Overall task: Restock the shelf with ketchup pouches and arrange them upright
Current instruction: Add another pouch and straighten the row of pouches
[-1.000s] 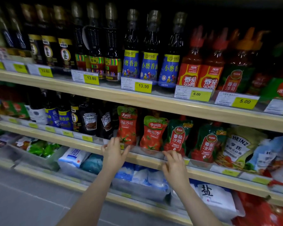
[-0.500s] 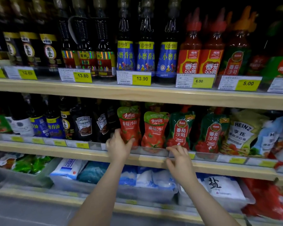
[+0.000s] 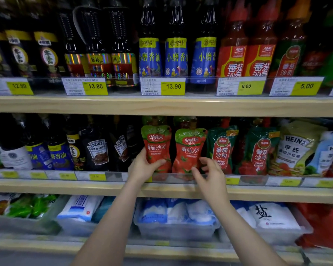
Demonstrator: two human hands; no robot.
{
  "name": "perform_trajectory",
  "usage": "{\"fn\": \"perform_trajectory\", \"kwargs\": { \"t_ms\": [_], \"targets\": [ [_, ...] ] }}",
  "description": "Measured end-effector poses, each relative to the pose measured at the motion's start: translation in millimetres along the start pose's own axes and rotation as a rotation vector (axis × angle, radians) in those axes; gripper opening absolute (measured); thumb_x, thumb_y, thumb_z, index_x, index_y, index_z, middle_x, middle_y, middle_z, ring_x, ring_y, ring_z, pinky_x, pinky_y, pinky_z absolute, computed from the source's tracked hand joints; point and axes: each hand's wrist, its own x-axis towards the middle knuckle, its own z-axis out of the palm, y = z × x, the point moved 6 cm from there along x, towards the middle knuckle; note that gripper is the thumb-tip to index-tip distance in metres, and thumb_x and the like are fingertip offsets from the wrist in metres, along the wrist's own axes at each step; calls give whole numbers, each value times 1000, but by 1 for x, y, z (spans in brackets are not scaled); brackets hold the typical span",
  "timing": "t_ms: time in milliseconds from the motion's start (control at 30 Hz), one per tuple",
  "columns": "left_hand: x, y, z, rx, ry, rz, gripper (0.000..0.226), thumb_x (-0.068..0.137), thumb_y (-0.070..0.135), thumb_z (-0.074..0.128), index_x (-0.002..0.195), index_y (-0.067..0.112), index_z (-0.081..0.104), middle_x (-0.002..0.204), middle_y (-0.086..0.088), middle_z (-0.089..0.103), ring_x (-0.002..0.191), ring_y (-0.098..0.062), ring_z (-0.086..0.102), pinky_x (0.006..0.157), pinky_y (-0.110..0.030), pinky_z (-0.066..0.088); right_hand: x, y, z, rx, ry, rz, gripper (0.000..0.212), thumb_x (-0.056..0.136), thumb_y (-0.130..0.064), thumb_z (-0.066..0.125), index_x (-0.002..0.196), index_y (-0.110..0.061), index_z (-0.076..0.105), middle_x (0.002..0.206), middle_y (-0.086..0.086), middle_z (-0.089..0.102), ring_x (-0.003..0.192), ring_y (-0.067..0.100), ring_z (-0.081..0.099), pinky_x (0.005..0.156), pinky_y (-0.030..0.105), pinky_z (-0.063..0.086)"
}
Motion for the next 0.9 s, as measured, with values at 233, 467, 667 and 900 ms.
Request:
{"fn": "perform_trajectory", "kwargs": {
  "t_ms": [233,467,667,900],
  "targets": [
    [3,-5,0,-162,-163,-7,60,71,26,81,122,28,47,108,9,64,107,-18,62,93,-41,50,7,-4,7,-10,6,79,64,81,-37,68,133,-10,42,109,7,63,87,16,59,71,22,47],
    [-30,24,2,198,383,57,115,55,53,81,145,16,20,133,-12,50,118,-30,51,95,-47,44,13,-9,13,-68,50,79,74,79,-40,69,137,-9,36,134,7,50,121,23,48,93,32,42],
    [-29,18,7,255,313,75,99,65,35,81,141,11,22,130,-14,51,114,-33,54,86,-43,47,19,-7,18,-39,36,128,60,77,-35,72,123,-12,42,113,7,63,101,26,62,82,42,53],
    [-6,4,-14,163,133,-18,81,57,26,88,121,13,41,114,-7,60,104,-27,59,78,-34,46,22,-7,25,-51,-36,99,45,79,-36,70,110,-12,50,105,6,60,94,25,60,74,34,48]
  ]
}}
